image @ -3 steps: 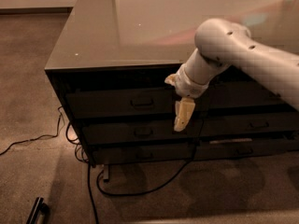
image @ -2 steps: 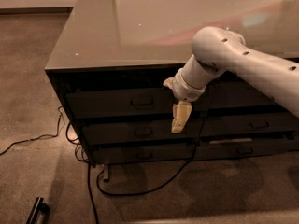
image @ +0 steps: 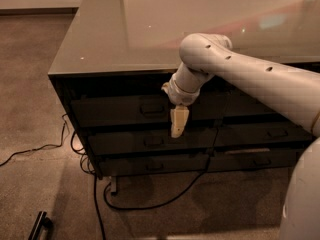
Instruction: Open top drawer
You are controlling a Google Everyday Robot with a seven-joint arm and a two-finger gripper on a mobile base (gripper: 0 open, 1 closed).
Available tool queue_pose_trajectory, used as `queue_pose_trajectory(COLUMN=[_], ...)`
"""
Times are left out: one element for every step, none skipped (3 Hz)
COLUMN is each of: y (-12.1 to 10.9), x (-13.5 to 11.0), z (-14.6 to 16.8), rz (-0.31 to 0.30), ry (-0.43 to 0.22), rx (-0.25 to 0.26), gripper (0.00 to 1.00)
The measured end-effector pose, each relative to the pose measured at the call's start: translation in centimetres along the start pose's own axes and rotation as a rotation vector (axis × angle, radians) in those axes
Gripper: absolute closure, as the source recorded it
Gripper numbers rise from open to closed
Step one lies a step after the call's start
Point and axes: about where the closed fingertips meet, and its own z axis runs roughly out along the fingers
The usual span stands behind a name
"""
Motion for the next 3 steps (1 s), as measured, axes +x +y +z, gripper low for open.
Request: queue_pose_trajectory(y=[0.3,0.0,-1.0], x=[-0.1,-0.1,0.9], z=[0.1,1.7,3.3], rz=[-0.01,-0.009,0.014], ry=[0.006,0.013,0.021], rx=[-0.006,-0.04,-0.074], gripper=[0.0,0.0,0.0])
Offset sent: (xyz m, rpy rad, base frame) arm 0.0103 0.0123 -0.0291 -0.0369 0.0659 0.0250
